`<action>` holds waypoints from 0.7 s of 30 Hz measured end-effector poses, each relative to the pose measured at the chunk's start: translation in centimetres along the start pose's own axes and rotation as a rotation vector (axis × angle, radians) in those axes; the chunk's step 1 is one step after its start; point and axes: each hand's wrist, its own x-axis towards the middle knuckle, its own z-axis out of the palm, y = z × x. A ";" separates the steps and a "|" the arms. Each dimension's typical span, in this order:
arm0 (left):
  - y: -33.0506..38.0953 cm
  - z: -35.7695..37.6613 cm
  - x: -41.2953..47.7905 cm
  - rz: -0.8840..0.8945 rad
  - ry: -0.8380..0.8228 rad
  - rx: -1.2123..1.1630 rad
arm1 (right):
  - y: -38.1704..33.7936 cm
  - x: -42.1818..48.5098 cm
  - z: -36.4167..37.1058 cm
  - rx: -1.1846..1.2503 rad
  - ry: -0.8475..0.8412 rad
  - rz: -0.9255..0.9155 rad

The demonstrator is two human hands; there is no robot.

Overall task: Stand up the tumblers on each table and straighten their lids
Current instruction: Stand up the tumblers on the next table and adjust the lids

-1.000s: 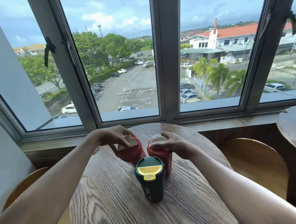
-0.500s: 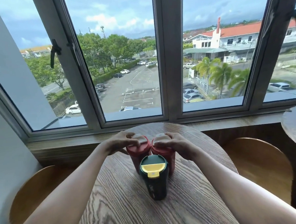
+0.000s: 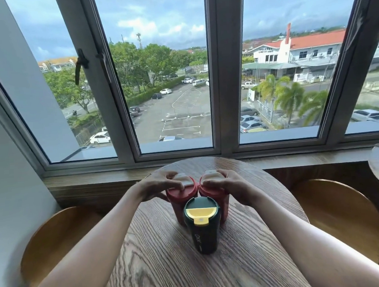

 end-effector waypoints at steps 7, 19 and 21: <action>-0.5 0.9 -0.7 0.011 0.040 -0.091 | 0.0 -0.1 0.2 -0.017 0.020 0.007; 0.8 3.8 -4.0 0.063 0.173 -0.236 | -0.4 -0.7 0.5 -0.069 0.063 0.005; 1.0 4.0 -4.3 0.070 0.183 -0.181 | -0.5 -0.6 0.4 -0.087 0.074 0.012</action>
